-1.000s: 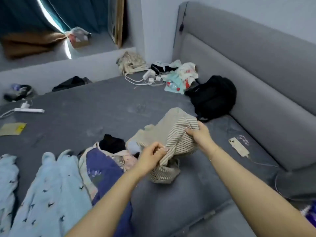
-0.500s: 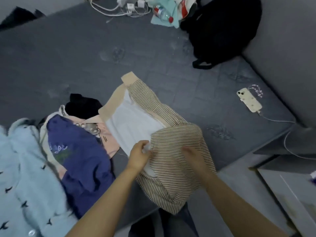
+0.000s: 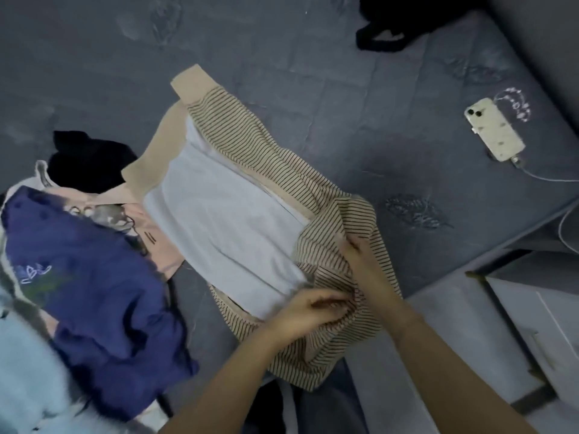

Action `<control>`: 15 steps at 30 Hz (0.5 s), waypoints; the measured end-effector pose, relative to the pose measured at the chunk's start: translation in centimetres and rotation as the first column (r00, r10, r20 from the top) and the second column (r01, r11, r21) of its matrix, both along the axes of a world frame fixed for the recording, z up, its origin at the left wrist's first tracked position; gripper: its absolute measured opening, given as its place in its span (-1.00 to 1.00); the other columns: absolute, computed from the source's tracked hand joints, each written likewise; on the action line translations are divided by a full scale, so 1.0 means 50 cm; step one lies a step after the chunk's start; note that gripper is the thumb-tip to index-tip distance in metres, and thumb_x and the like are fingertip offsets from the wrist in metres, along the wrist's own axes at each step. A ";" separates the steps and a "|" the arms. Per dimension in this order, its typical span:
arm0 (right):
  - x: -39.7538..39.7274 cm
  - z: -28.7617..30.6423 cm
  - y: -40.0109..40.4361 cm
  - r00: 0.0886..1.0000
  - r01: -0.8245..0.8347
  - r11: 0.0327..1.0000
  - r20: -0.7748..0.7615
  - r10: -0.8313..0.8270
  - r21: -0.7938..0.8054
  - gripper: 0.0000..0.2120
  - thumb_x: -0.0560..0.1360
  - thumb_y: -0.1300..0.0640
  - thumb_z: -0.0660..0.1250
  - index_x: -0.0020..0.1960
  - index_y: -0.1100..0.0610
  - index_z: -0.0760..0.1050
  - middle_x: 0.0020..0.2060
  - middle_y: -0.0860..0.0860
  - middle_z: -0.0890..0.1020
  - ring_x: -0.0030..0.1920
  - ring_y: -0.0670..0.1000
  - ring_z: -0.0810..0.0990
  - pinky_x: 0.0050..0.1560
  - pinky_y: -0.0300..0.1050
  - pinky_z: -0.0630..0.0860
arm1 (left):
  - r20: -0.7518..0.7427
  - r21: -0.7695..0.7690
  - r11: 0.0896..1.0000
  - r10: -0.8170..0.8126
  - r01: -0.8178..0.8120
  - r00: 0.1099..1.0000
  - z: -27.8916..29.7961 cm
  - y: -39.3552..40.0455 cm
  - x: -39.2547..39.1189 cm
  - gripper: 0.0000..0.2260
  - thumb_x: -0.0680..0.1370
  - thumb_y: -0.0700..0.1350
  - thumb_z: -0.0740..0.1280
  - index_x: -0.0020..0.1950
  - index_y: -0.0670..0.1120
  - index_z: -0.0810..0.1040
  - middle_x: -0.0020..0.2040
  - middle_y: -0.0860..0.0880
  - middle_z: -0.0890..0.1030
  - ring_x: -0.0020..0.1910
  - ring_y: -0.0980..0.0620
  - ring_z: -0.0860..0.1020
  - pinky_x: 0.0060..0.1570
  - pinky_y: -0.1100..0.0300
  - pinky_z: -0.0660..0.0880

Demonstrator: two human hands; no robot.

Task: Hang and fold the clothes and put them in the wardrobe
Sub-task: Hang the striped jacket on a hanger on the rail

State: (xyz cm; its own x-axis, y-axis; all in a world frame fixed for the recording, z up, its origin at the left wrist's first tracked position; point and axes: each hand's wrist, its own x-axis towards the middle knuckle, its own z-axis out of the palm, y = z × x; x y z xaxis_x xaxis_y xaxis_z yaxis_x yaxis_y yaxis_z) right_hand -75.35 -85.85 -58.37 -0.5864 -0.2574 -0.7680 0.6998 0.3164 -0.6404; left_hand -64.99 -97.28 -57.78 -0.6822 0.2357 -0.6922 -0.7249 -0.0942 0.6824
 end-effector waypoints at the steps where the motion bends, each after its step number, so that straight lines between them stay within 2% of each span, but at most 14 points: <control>1: 0.003 -0.001 0.004 0.999 -0.047 0.998 -0.001 0.047 0.031 -0.44 0.41 -0.14 0.44 0.33 0.04 0.42 0.13 -0.07 0.59 0.10 -0.10 0.57 0.03 -0.31 0.50 | 0.055 0.026 0.999 0.030 -0.032 0.998 0.002 -0.009 0.001 -0.70 0.54 -0.34 0.34 0.17 -0.01 0.61 0.16 0.02 0.63 0.16 0.10 0.59 0.22 0.26 0.48; 3: 0.009 -0.015 0.013 0.999 -0.031 0.990 -0.037 0.036 0.140 -0.70 0.47 0.11 0.46 0.17 0.12 0.54 -0.05 -0.03 0.63 -0.02 -0.07 0.60 -0.12 -0.37 0.51 | 0.132 -0.023 0.993 0.115 -0.112 0.985 0.005 -0.036 0.003 -0.67 0.53 -0.41 0.28 0.12 -0.05 0.64 0.19 -0.08 0.62 0.20 0.00 0.57 0.24 0.19 0.48; 5: 0.009 -0.029 0.030 0.995 0.097 0.972 -0.038 -0.091 0.215 -0.89 0.53 0.14 0.39 -0.01 0.18 0.62 -0.10 0.01 0.66 -0.03 0.00 0.61 -0.13 -0.29 0.49 | 0.164 -0.075 0.975 0.220 -0.210 0.962 0.006 -0.063 0.000 -0.69 0.52 -0.45 0.23 0.04 -0.14 0.65 0.08 -0.13 0.66 0.12 -0.07 0.60 0.13 0.18 0.54; 7: 0.014 -0.037 0.062 0.963 0.261 0.944 0.019 -0.270 0.201 -0.82 0.58 0.10 0.32 -0.10 0.17 0.63 -0.14 0.01 0.69 -0.09 0.00 0.62 -0.14 -0.21 0.51 | 0.075 -0.224 0.943 0.267 -0.245 0.961 0.003 -0.084 -0.016 -0.75 0.52 -0.46 0.23 -0.04 -0.20 0.64 0.03 -0.14 0.66 0.06 -0.04 0.61 0.10 0.18 0.55; 8: 0.016 -0.039 0.082 0.943 0.317 0.927 0.035 -0.330 0.201 -0.79 0.59 0.10 0.29 -0.12 0.17 0.62 -0.18 0.01 0.69 -0.11 0.00 0.62 -0.13 -0.18 0.52 | -0.005 -0.344 0.913 0.231 -0.219 0.973 0.000 -0.094 -0.030 -0.76 0.52 -0.44 0.25 -0.05 -0.18 0.64 0.04 -0.12 0.66 0.05 0.02 0.60 0.15 0.16 0.53; 10: 0.027 -0.041 0.129 0.920 0.372 0.898 0.040 -0.391 0.234 -0.75 0.62 0.10 0.24 -0.15 0.17 0.58 -0.22 0.04 0.67 -0.14 0.04 0.61 -0.12 -0.12 0.53 | -0.165 -0.570 0.810 0.053 -0.139 0.985 -0.005 -0.108 -0.074 -0.77 0.52 -0.38 0.29 -0.02 -0.06 0.60 0.02 0.01 0.64 0.01 0.14 0.58 0.16 0.14 0.51; 12: 0.039 -0.048 0.188 0.886 0.437 0.852 0.024 -0.462 0.288 -0.76 0.62 0.13 0.22 -0.17 0.15 0.54 -0.24 0.06 0.63 -0.17 0.09 0.58 -0.12 -0.09 0.51 | -0.285 -0.726 0.686 -0.231 -0.052 0.930 -0.015 -0.108 -0.139 -0.71 0.48 -0.34 0.34 0.08 0.00 0.57 0.12 0.06 0.59 0.12 0.10 0.53 0.21 0.14 0.46; 13: 0.046 -0.052 0.220 0.868 0.472 0.824 -0.002 -0.496 0.314 -0.77 0.61 0.16 0.22 -0.19 0.12 0.52 -0.27 0.05 0.60 -0.19 0.08 0.55 -0.16 -0.11 0.50 | -0.296 -0.779 0.627 -0.387 0.014 0.873 -0.024 -0.101 -0.174 -0.67 0.46 -0.32 0.38 0.15 -0.01 0.57 0.20 0.04 0.56 0.22 0.04 0.48 0.27 0.09 0.41; 15: 0.060 -0.052 0.274 0.823 0.542 0.768 -0.035 -0.566 0.341 -0.81 0.60 0.17 0.24 -0.19 0.07 0.47 -0.28 0.03 0.56 -0.24 0.05 0.53 -0.24 -0.16 0.46 | -0.174 -0.839 0.487 -0.663 0.243 0.728 -0.048 -0.065 -0.237 -0.56 0.43 -0.21 0.45 0.30 0.00 0.53 0.36 -0.01 0.46 0.35 -0.05 0.38 0.35 0.02 0.31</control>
